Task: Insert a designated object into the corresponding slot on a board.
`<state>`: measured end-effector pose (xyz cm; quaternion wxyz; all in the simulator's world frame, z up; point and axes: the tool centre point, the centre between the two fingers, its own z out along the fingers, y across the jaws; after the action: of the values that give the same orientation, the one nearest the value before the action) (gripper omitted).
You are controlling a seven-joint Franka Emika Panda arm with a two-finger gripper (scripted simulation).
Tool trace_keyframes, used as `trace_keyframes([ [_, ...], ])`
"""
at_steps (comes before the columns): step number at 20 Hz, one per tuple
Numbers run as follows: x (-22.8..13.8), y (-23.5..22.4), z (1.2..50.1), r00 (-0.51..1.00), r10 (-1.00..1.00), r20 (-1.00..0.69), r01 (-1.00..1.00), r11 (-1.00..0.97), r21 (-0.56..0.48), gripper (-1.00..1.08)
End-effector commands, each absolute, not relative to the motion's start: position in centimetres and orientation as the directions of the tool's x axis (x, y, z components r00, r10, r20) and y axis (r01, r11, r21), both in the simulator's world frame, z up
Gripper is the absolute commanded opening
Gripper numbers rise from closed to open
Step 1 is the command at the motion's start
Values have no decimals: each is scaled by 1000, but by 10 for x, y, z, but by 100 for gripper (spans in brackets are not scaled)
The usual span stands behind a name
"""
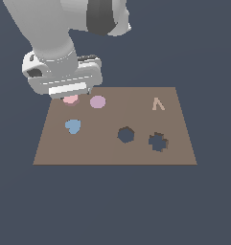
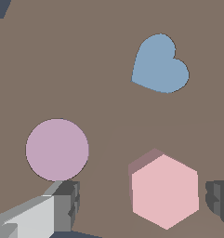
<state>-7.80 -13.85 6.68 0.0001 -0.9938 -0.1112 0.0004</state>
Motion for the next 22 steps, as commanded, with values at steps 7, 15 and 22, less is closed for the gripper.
trace_keyframes([
  [7,-85,-162,50,965,262,0,262,-965,0,100],
  [15,-85,-164,50,965,263,0,263,-965,0,100],
  [22,-84,-163,35,965,263,0,263,-965,0,100],
])
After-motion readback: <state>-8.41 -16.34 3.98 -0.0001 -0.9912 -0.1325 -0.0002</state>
